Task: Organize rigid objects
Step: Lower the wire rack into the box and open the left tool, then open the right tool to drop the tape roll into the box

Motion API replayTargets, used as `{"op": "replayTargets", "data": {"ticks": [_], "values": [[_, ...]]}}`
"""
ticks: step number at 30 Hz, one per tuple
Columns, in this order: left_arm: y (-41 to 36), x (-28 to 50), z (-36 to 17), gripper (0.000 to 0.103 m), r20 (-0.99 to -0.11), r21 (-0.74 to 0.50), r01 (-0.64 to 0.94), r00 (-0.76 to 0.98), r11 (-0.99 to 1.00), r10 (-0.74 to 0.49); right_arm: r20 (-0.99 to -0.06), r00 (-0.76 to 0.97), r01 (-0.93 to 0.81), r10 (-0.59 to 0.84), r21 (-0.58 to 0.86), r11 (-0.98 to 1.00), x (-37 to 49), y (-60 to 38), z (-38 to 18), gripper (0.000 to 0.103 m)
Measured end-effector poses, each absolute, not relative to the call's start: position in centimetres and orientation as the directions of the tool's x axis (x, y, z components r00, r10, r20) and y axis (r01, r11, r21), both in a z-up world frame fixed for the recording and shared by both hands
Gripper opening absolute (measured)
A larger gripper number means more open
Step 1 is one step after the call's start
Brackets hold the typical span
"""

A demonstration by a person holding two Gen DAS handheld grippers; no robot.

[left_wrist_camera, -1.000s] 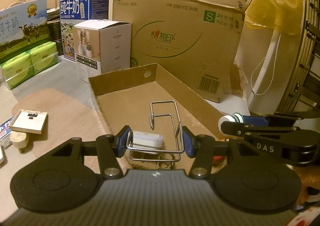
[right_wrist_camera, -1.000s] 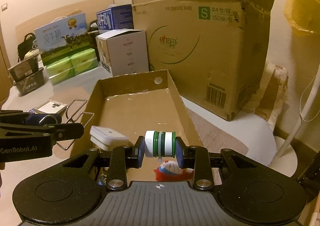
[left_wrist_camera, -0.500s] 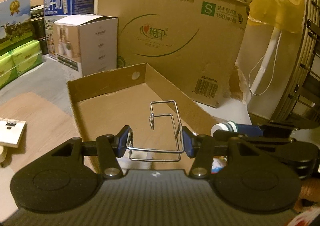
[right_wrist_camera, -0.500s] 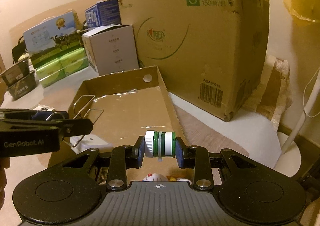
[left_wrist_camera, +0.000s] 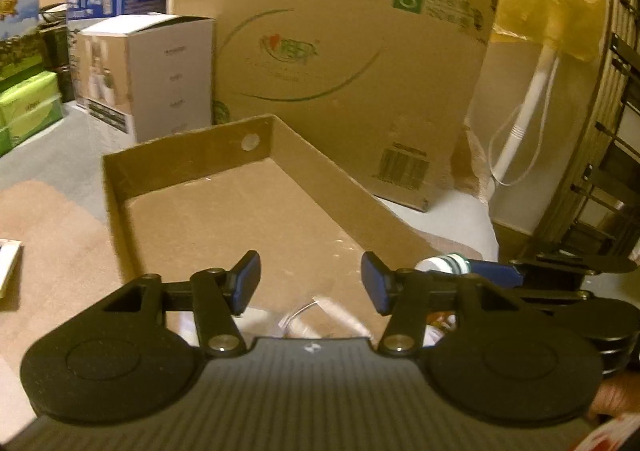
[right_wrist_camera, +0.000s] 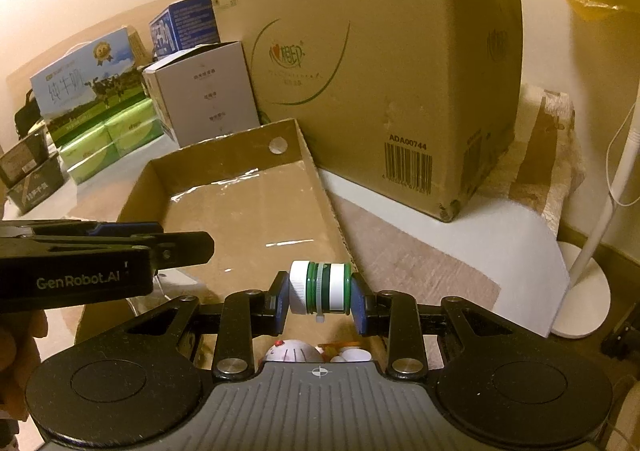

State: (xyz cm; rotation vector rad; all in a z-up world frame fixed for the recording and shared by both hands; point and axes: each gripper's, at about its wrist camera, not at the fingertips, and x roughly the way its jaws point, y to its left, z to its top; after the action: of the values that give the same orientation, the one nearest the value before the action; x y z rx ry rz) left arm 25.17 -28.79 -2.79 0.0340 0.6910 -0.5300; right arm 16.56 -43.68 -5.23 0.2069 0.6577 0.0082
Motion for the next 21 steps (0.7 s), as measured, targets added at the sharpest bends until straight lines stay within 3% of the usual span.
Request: {"op": "replayTargets", "data": {"ticks": [21], "values": [[-23.6, 23.8, -1.9, 0.055, -0.603, -0.155, 0.389, 0.691, 0.908, -0.398, -0.603, 0.792, 0.016, 0.100, 0.184, 0.983, 16.7, -41.5, -4.6, 0.032]]}}
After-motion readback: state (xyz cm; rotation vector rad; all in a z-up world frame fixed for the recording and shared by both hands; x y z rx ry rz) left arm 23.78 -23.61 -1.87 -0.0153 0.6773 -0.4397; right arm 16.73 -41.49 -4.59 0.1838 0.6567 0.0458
